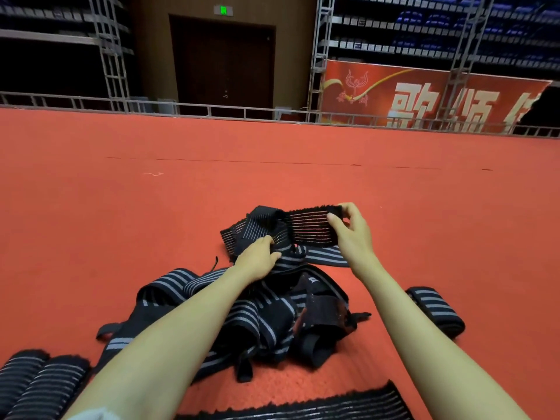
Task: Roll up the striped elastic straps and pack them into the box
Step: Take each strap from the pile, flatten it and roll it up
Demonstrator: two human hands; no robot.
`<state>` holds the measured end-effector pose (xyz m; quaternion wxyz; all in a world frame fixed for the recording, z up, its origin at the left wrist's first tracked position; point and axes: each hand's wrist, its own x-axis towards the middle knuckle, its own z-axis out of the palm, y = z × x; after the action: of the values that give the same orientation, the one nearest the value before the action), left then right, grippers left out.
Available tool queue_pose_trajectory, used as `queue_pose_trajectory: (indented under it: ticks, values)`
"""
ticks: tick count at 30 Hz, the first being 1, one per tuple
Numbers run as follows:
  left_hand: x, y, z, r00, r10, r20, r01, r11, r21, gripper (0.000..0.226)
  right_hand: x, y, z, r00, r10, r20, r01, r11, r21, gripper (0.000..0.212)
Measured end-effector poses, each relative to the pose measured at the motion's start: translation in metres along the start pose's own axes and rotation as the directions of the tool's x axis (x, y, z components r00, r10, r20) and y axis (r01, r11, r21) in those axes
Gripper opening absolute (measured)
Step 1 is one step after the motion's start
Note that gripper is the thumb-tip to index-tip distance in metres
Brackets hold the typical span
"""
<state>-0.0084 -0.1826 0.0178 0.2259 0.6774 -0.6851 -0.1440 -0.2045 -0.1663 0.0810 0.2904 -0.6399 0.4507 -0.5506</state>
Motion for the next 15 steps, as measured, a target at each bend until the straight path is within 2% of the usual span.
queue_pose_trajectory:
  ticks: [3,5,8,10,12,15]
  values:
    - [-0.012,0.002,-0.008,0.995,-0.074,0.072,0.086,0.979,-0.186,0.074,-0.014,-0.016,-0.013,0.998,-0.015,0.057,0.011,0.997,0.08,0.011]
    - [-0.016,0.012,-0.014,0.998,-0.056,0.003,0.055,0.974,-0.222,0.081,-0.02,-0.027,-0.02,0.99,0.002,0.139,-0.014,0.997,0.082,0.01]
    - [-0.025,0.037,-0.022,0.983,0.099,-0.156,-0.13,0.97,-0.205,0.072,-0.028,-0.039,-0.028,0.983,0.07,0.17,-0.103,0.976,0.192,0.01]
    - [-0.032,0.053,-0.025,0.953,0.228,-0.2,-0.258,0.957,-0.136,0.064,-0.032,-0.046,-0.034,0.982,0.087,0.167,-0.129,0.957,0.259,0.009]
    - [-0.037,0.063,-0.026,0.936,0.294,-0.194,-0.316,0.944,-0.093,0.058,-0.036,-0.052,-0.041,0.982,0.09,0.167,-0.136,0.948,0.287,0.009]
    - [-0.042,0.062,-0.029,0.915,0.324,-0.24,-0.362,0.923,-0.13,0.043,-0.041,-0.054,-0.052,0.976,0.06,0.208,-0.115,0.957,0.265,0.007]
